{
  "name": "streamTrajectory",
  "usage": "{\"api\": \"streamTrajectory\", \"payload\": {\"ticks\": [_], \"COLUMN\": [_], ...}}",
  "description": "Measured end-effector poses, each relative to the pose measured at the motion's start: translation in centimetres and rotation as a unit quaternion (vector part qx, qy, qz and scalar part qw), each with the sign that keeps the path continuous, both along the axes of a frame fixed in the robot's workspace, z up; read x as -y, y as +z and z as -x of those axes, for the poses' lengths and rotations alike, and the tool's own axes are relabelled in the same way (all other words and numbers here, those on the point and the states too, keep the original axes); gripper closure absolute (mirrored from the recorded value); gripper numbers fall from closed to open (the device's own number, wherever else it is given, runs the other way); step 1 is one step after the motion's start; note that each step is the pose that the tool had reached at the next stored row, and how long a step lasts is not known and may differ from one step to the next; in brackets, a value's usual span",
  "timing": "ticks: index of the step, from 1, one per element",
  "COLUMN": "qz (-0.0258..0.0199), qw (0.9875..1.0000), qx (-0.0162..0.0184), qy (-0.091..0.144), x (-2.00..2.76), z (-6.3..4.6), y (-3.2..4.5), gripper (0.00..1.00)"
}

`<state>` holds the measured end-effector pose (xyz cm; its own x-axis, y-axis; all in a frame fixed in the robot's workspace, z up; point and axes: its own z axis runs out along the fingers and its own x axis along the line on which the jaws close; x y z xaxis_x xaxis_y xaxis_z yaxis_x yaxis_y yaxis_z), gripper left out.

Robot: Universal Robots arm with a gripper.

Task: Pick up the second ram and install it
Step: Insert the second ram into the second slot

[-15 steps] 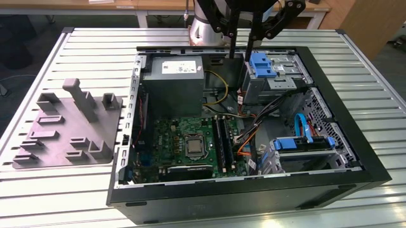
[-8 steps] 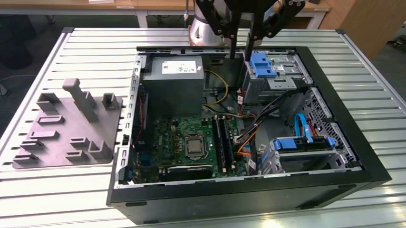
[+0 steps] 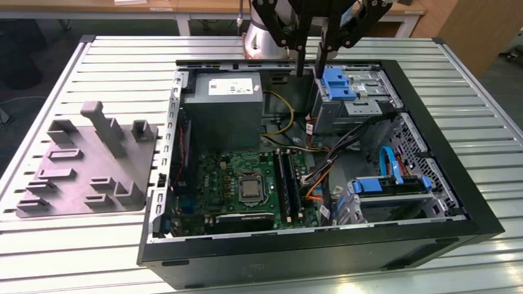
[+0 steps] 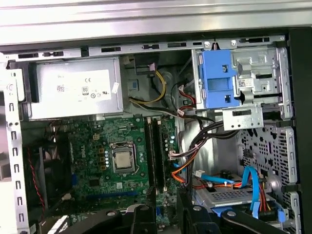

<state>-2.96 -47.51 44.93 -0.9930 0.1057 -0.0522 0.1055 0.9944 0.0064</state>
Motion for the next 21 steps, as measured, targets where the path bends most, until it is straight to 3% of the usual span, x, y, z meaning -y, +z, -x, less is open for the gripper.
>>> {"api": "streamTrajectory", "payload": {"ticks": [1, 3, 6, 7, 8, 13, 17, 21], "qz": [-0.0001, -0.0065, -0.0120, -0.0120, -0.0119, -0.0120, -0.0117, -0.0123], "qw": [1.0000, 1.0000, 0.9999, 0.9999, 0.9999, 0.9998, 0.9992, 0.9990], "qx": [0.0000, -0.0002, -0.0069, -0.0099, -0.0104, -0.0105, -0.0109, -0.0110], "qy": [0.000, 0.000, 0.002, 0.002, 0.002, 0.010, 0.038, 0.042], "x": [0.00, 0.02, 0.05, 0.07, 0.07, 0.07, 0.07, 0.09], "z": [0.0, 0.0, 0.0, 0.0, 0.0, 0.0, 0.0, 0.0], "y": [0.00, -0.03, -0.20, -0.25, -0.25, -0.43, -1.07, -1.67], "gripper": [0.69, 0.69, 0.69, 0.69, 0.69, 0.69, 0.69, 0.69]}}
